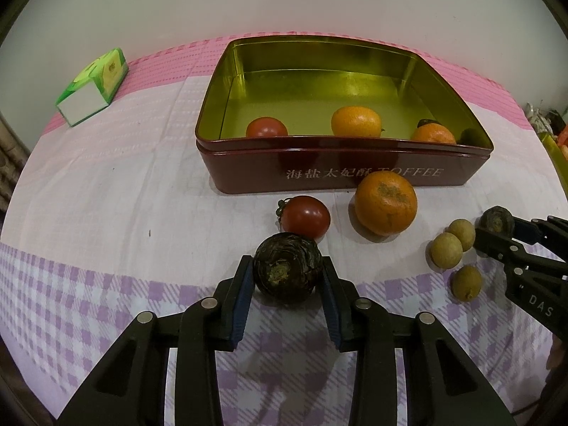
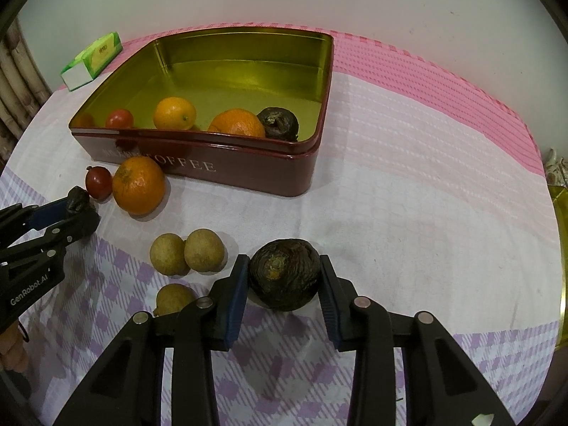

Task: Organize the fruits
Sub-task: 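Carry the dark fruit in the left gripper into the tin while the right carries its dark fruit there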

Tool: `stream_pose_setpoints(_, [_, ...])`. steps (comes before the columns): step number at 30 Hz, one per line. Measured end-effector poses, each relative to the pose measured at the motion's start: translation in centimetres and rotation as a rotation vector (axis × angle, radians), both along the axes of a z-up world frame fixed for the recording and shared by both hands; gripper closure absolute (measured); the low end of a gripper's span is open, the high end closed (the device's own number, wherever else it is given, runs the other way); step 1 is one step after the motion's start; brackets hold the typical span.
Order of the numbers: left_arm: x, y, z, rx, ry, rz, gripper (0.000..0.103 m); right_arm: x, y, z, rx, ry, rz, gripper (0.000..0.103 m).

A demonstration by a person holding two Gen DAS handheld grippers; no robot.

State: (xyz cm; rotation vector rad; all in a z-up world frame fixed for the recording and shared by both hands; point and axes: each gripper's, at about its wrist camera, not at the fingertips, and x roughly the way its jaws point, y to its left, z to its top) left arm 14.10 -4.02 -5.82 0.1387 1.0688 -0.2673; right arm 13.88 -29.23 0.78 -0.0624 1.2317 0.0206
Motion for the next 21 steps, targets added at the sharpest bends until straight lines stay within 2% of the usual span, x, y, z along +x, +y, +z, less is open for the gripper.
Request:
stream_pose_setpoints(9, [-0.2, 0.2, 0.5, 0.003, -0.008, 0.001, 0.066, -0.5, -0.2, 0.4, -0.003, 0.007, -0.009, 0.069])
stream_pose_setpoints(21, [-0.9, 0.4, 2.0, -0.016, -0.038, 0.004, 0.066, -1.1, 0.3, 2.6, 0.016, -0.021, -0.011, 0.069])
